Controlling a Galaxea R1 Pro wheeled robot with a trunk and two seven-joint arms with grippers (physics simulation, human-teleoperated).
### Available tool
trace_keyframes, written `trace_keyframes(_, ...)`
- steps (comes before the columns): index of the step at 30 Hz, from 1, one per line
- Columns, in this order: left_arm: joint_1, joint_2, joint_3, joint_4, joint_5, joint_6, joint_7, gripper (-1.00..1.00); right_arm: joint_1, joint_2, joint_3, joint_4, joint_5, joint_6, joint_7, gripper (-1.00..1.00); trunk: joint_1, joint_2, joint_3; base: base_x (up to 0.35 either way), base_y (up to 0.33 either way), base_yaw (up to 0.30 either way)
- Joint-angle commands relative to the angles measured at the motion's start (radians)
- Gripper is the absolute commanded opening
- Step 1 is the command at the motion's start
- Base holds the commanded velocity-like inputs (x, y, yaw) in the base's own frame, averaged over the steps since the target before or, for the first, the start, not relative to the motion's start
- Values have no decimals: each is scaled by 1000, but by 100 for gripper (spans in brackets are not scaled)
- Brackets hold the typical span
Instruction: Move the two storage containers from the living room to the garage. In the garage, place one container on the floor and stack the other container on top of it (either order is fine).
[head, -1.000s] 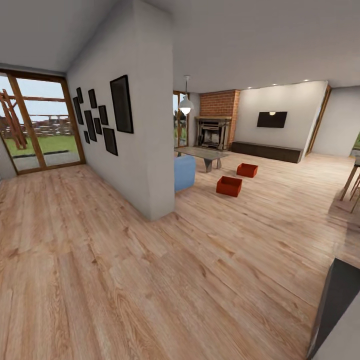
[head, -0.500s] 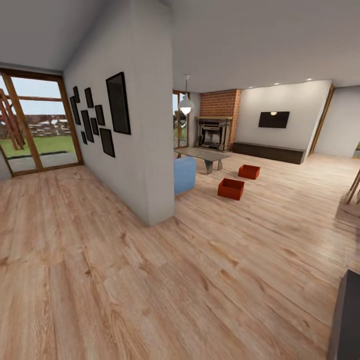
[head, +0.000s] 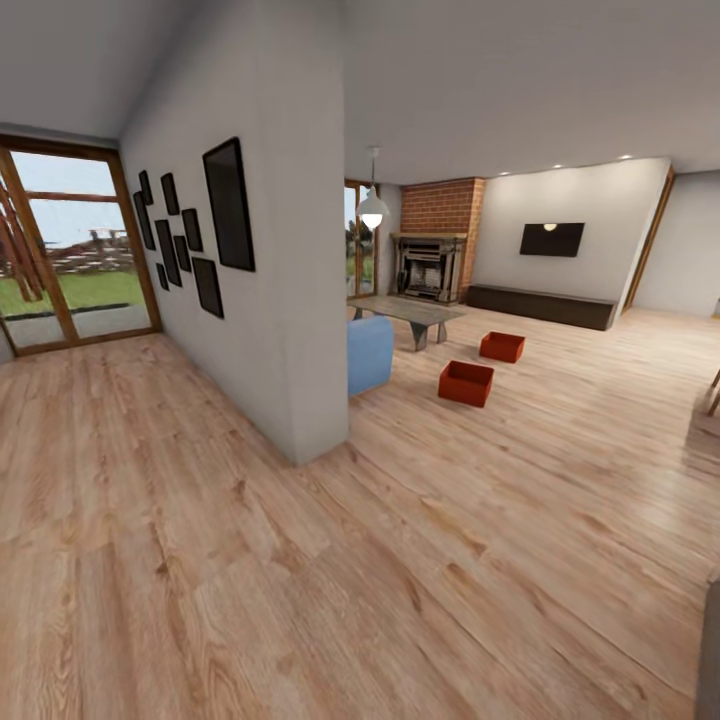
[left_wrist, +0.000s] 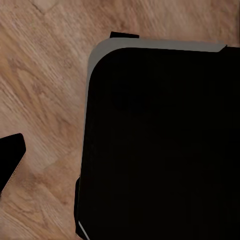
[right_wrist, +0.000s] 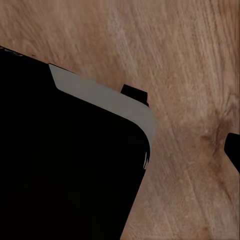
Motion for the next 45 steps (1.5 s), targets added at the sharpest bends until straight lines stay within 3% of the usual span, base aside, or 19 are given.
trace_keyframes(1,0,0,0,0,8,-2,0,100,-1,0,6,3,-11,-6,6,100,1,0,-1,322,0,0)
trace_keyframes(22,0,0,0,0,8,-2,0,100,-1,1,6,3,-11,-3,6,100,1,0,-1,322,0,-2)
trace_keyframes(45,0,0,0,0,8,-2,0,100,-1,3,6,3,-13,-3,5,100,1,0,-1,322,0,-200)
